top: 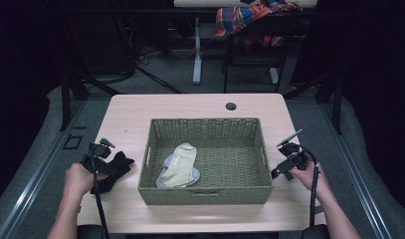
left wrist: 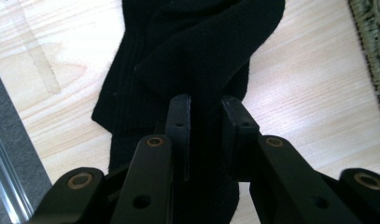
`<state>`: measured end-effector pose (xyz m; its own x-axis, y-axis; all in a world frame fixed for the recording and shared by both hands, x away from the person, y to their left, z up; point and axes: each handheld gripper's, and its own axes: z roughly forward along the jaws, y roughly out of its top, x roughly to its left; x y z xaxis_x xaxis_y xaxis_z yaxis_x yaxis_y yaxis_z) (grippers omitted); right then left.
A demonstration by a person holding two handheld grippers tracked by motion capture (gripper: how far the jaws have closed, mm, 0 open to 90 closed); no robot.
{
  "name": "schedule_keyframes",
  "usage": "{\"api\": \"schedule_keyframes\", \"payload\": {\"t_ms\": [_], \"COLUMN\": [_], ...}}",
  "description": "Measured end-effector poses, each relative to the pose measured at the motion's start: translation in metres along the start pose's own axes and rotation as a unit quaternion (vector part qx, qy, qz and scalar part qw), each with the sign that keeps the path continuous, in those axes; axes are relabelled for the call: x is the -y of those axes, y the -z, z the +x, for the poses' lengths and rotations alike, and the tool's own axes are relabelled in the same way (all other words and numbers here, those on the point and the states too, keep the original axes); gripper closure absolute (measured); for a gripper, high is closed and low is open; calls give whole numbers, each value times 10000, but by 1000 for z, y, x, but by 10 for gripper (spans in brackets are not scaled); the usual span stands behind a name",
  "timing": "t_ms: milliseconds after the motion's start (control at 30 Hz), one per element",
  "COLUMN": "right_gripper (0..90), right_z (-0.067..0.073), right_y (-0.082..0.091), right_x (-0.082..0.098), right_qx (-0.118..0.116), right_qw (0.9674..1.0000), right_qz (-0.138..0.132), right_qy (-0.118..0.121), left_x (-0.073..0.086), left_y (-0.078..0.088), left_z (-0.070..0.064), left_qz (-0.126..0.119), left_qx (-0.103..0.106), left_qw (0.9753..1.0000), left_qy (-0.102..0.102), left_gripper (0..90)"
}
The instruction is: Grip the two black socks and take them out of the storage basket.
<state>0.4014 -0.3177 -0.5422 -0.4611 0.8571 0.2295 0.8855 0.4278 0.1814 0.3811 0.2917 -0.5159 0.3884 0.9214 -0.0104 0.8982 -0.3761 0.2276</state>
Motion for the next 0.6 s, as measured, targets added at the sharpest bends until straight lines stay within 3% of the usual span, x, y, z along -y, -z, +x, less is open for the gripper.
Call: {"api": "schedule_keyframes", "payload": {"t_ms": [133,233,267,333,367,567,600], "right_gripper": [97,96,97,97,97,97,97], "right_z": [0,0,1,0,-1,-1,0], "right_y": [0,0,-1,-1,1,1,0], "right_x": [0,0,1,1,0,1,2], "right_qx": [-32,-27,-55,-47,-18,9,10], "right_qw": [10000,10000,9998,9999,10000,10000,9998], "right_qz": [-23,0,-134,-99,27,-16,-142], "right_qy": [-24,-5,-107,-88,6,-25,-122], "left_x": [0,0,0,1,1,9,11], "left_y": [-1,2,2,8,11,41,44], "left_z": [1,3,3,3,3,-1,-3], "left_qz": [-14,11,11,-63,-132,-528,-582], "left_qx": [43,192,192,201,191,-33,-92], "left_qw": [10000,9998,9998,9996,9996,9981,9977], "left_qy": [17,108,108,167,187,302,344], "left_gripper": [719,557,507,464,381,169,157]}}
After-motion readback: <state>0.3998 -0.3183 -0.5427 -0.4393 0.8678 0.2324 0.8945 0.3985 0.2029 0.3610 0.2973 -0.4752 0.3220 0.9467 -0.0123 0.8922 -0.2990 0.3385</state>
